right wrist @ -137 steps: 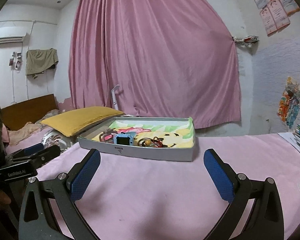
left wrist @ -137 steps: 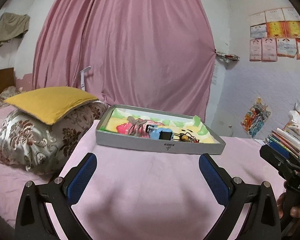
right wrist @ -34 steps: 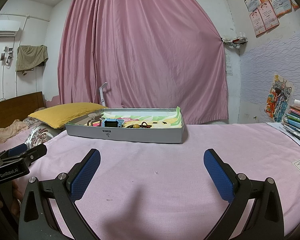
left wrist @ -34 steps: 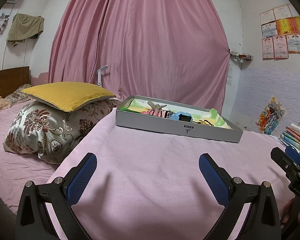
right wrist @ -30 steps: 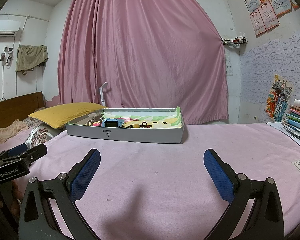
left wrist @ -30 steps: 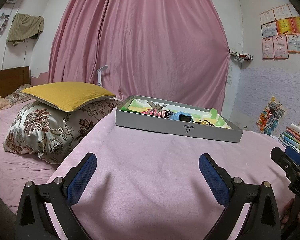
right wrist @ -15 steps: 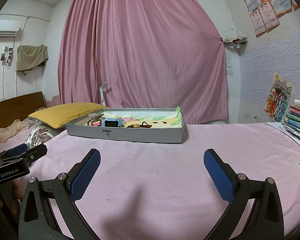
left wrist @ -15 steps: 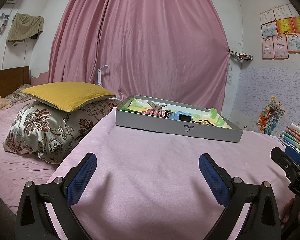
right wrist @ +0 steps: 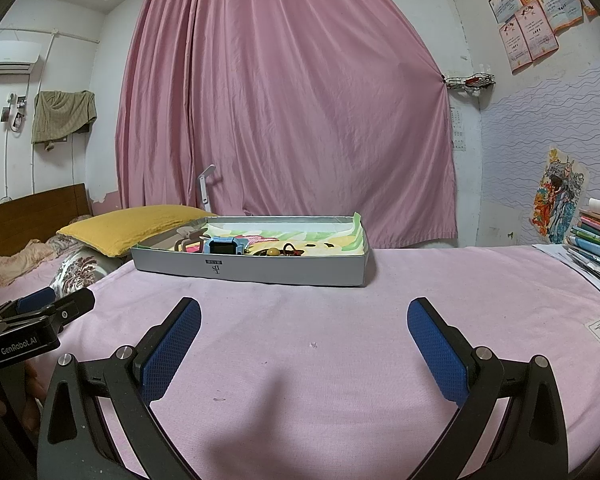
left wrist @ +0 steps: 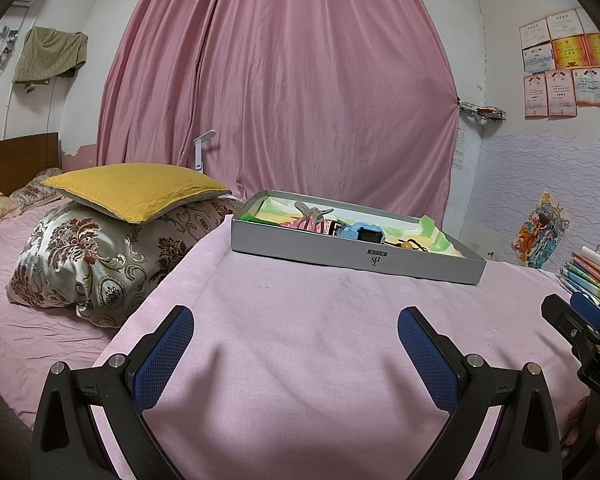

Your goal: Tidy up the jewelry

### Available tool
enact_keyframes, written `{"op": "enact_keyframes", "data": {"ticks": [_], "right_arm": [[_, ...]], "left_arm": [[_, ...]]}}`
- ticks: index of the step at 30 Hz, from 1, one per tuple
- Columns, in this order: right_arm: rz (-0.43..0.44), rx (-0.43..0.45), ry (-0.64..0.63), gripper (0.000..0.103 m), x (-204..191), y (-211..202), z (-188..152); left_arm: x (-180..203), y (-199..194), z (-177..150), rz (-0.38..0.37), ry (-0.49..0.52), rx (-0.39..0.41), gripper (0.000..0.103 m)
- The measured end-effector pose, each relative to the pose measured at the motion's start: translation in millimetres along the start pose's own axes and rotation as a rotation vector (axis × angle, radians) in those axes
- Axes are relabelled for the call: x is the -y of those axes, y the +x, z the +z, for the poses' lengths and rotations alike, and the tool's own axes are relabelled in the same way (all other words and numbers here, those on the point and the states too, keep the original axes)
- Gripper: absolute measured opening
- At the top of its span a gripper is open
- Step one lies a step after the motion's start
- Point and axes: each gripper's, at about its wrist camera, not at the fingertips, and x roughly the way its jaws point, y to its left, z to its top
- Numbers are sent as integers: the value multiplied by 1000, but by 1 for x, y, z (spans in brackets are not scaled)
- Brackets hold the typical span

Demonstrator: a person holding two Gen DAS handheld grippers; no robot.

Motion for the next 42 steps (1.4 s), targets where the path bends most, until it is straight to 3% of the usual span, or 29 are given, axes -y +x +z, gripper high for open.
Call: {"op": "enact_keyframes", "data": {"ticks": [33,42], "right_arm": [[0,0,0,101,0,0,0],[0,0,0,101,0,0,0]], "left_arm": [[0,2,0,0,10,-20,102],[-2,0,-1,29,6,-34,102]]}}
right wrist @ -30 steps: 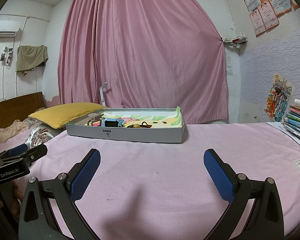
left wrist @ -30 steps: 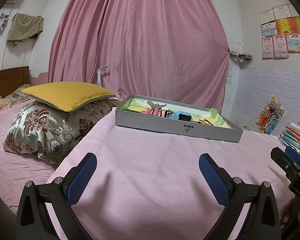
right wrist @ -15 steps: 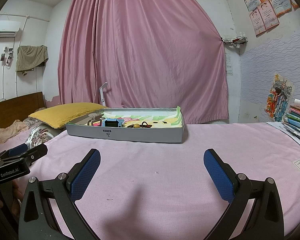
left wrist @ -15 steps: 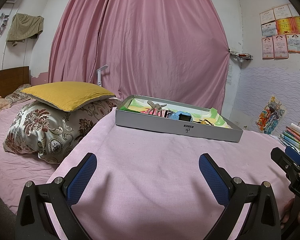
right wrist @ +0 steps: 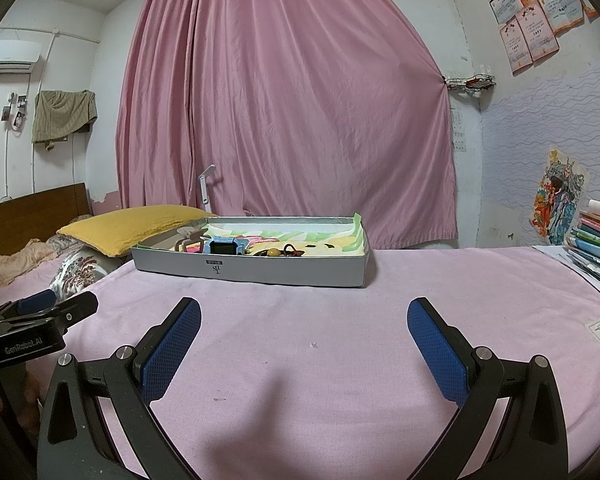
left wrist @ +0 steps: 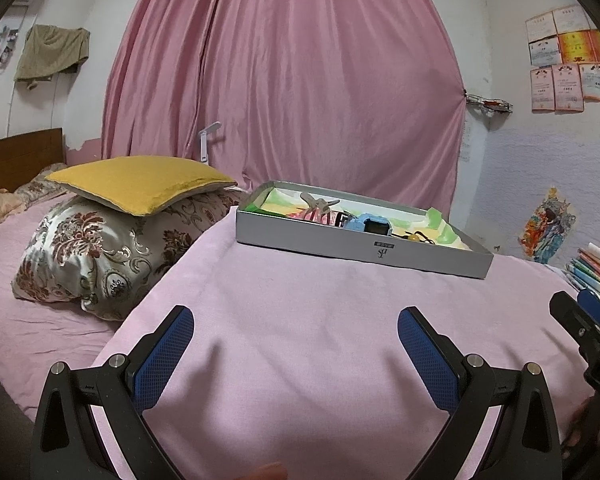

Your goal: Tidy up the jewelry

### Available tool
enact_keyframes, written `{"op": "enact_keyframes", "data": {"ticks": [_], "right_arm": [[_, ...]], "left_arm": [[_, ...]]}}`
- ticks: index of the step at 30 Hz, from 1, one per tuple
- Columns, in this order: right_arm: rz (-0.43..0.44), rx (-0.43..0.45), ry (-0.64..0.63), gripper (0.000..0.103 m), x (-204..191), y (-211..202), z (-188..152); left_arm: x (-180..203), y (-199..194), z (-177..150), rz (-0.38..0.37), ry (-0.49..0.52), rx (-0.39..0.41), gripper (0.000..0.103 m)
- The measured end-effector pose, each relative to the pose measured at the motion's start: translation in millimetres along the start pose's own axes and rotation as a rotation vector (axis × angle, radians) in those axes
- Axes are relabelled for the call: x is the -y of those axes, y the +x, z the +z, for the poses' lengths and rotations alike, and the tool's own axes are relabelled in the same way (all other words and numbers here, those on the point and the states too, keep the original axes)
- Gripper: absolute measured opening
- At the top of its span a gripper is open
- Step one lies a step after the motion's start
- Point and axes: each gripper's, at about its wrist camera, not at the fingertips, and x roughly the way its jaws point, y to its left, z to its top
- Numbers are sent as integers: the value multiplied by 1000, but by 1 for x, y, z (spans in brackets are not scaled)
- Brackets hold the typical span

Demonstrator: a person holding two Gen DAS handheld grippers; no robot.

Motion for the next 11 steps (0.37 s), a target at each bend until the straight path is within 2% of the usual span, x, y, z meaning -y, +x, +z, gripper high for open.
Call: {"op": "enact_keyframes", "data": {"ticks": [11], "right_arm": [[3,-2,1,101,0,1,-1]], "left_arm": [[2,-4,2,14,27,17,102]]}}
